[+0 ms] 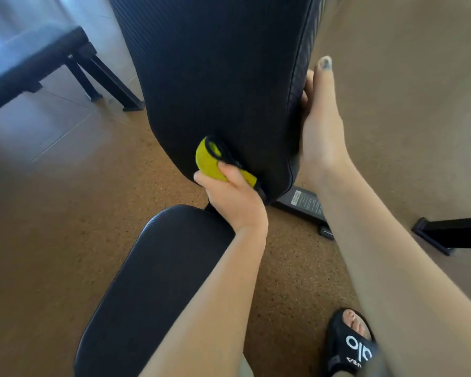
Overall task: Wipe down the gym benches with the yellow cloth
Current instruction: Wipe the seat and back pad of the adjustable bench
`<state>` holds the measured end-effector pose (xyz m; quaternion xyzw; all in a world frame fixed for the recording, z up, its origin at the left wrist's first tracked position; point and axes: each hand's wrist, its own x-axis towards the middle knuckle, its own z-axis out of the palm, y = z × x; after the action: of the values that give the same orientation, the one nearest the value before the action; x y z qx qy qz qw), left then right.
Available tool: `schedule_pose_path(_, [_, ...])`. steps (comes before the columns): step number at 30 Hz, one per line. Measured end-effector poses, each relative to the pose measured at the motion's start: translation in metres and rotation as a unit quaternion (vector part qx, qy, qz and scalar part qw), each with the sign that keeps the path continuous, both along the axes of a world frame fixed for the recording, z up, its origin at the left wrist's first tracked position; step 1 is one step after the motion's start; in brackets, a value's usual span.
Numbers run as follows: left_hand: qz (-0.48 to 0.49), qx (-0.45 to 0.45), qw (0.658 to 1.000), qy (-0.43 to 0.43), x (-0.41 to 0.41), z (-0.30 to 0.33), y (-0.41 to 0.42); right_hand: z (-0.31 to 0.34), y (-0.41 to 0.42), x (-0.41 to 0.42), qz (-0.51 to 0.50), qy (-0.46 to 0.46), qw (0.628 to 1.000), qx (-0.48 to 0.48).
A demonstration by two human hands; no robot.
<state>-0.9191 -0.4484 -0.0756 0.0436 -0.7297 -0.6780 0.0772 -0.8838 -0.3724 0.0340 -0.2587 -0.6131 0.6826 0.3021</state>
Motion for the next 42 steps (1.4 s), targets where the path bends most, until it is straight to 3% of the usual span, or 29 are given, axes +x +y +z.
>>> schedule_pose_path(4, [0.065,0.104,0.974,-0.189,-0.002,0.023,0.012,-0.013,0.008,0.004,0.032,-0.042,0.997,-0.048])
schedule_pose_path(6, [0.053,0.133,0.980,-0.137,0.009,0.055,0.022,-0.014,0.011,0.006,0.047,-0.015,0.992,-0.119])
schedule_pose_path(10, [-0.014,0.083,0.991,0.102,0.033,0.083,0.028,-0.018,0.015,0.004,0.092,0.030,0.984,-0.152])
schedule_pose_path(13, [-0.032,0.055,0.988,0.137,0.033,0.055,0.024,-0.023,0.017,0.000,0.092,0.037,0.982,-0.158])
schedule_pose_path(18, [0.009,0.052,0.997,-0.064,0.040,0.006,0.018,-0.030,0.014,-0.005,0.082,-0.014,0.987,-0.135])
schedule_pose_path(21, [0.046,0.097,0.976,-0.191,0.038,-0.001,0.022,-0.029,0.013,-0.005,0.085,-0.018,0.987,-0.136])
schedule_pose_path(24, [0.057,0.171,0.949,-0.258,0.037,0.027,0.028,-0.028,0.011,-0.007,0.068,-0.012,0.987,-0.148])
schedule_pose_path(26, [0.024,0.173,0.965,-0.197,0.040,0.055,0.031,-0.024,0.008,-0.004,0.062,0.007,0.985,-0.162])
schedule_pose_path(29, [-0.009,0.138,0.990,-0.018,0.037,0.079,0.032,-0.019,0.006,0.002,0.076,0.051,0.980,-0.175])
schedule_pose_path(32, [0.014,0.094,0.995,0.039,0.018,0.069,0.026,-0.020,0.007,0.003,0.082,0.053,0.982,-0.160])
schedule_pose_path(35, [0.044,0.064,0.996,-0.042,-0.013,0.040,0.009,-0.023,0.007,0.001,0.096,0.048,0.983,-0.152])
schedule_pose_path(39, [0.078,0.077,0.955,-0.274,-0.064,0.007,-0.021,-0.022,0.006,-0.005,0.089,0.017,0.986,-0.143])
schedule_pose_path(42, [0.098,0.101,0.948,-0.285,-0.074,0.013,-0.018,-0.024,0.006,-0.010,0.057,0.000,0.990,-0.130])
